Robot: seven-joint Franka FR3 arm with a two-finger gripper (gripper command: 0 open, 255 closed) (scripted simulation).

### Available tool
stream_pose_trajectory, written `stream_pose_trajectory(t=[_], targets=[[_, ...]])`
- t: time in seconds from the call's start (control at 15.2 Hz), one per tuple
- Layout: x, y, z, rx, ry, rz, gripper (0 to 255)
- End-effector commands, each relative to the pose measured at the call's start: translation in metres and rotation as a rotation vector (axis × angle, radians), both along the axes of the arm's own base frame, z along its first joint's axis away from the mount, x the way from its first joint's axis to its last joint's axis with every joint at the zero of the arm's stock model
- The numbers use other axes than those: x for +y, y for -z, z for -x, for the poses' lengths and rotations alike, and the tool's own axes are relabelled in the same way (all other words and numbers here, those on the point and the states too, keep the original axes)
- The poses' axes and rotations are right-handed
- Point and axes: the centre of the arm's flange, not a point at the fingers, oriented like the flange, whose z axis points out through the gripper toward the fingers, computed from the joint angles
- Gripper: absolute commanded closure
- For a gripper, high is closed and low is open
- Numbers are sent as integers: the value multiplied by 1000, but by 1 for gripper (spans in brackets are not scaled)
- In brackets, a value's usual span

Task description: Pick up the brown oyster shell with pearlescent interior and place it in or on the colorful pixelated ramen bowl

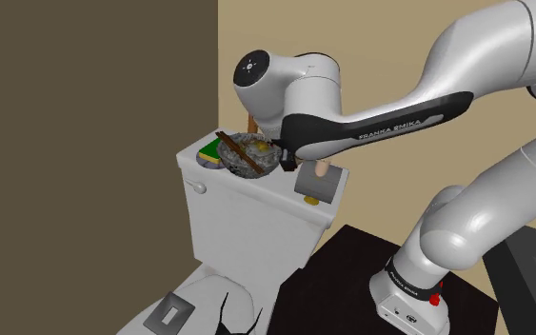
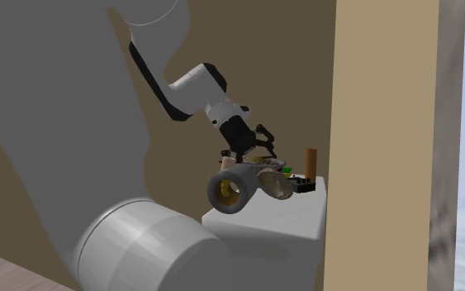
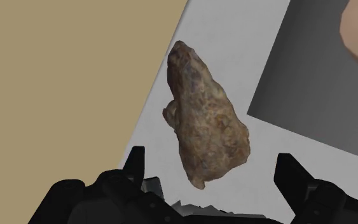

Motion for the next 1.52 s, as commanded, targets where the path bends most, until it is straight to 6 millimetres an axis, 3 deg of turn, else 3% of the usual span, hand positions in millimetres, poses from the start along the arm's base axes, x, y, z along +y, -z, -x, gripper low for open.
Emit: stream_pose_trajectory(t=[0.0, 0.33, 0.79, 0.86, 1.45], targets=[[-4, 10, 0, 2, -11, 15, 0], [-20, 28, -3, 2, -11, 15, 0], [-20, 28, -3, 2, -11, 15, 0], [-20, 28, -3, 2, -11, 15, 255], [-20, 28, -3, 2, -11, 15, 255]])
